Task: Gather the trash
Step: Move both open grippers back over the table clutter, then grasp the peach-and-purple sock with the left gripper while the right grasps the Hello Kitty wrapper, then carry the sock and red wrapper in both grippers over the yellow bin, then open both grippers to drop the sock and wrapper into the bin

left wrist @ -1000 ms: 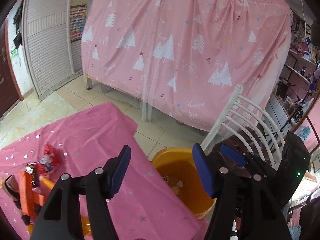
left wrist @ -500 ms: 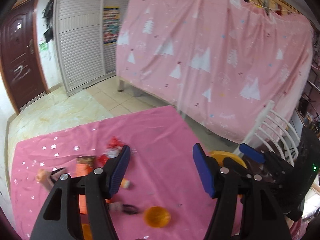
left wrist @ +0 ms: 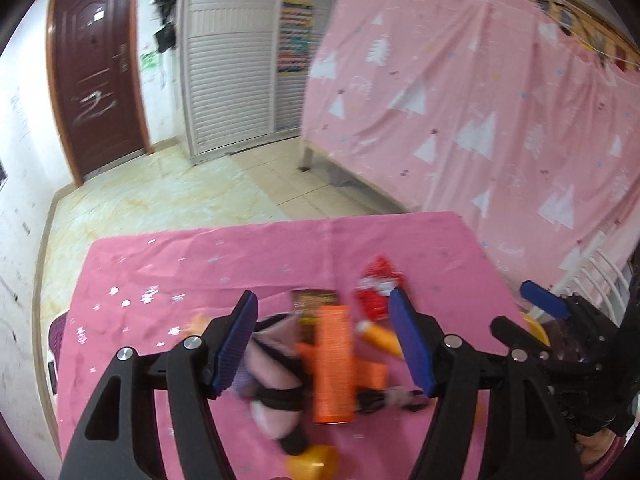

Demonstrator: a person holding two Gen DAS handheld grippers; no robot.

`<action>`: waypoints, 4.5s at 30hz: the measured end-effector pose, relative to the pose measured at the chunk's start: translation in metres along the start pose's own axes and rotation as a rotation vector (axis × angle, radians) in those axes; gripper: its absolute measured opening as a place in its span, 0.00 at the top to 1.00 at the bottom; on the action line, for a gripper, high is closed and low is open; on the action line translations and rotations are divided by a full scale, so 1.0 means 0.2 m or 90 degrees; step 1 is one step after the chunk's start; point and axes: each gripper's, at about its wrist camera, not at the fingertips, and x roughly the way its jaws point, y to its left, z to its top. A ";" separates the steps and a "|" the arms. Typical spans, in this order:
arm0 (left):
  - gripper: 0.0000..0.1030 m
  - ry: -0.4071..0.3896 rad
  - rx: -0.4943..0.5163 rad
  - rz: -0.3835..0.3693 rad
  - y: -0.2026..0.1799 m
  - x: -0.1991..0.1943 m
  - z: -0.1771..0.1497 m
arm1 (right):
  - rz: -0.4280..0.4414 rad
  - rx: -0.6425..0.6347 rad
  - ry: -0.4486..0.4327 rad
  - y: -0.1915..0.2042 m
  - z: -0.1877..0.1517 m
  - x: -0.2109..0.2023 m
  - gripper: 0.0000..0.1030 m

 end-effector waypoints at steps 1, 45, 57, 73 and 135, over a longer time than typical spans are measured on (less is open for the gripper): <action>0.40 0.001 -0.008 0.006 0.05 0.01 0.00 | 0.003 -0.004 0.004 0.01 0.01 0.02 0.33; 0.92 0.037 -0.088 0.011 0.50 0.15 -0.19 | -0.009 -0.069 0.165 0.20 0.15 0.59 0.61; 0.92 -0.016 -0.075 0.033 0.45 -0.08 -0.17 | -0.013 -0.068 0.094 0.21 0.19 0.34 0.64; 0.92 -0.056 -0.012 0.003 0.08 -0.27 -0.13 | -0.035 -0.020 0.035 -0.01 0.09 -0.02 0.64; 0.35 0.074 0.139 -0.265 -1.46 0.15 -0.22 | -0.138 0.171 0.042 -1.03 -0.54 -0.42 0.39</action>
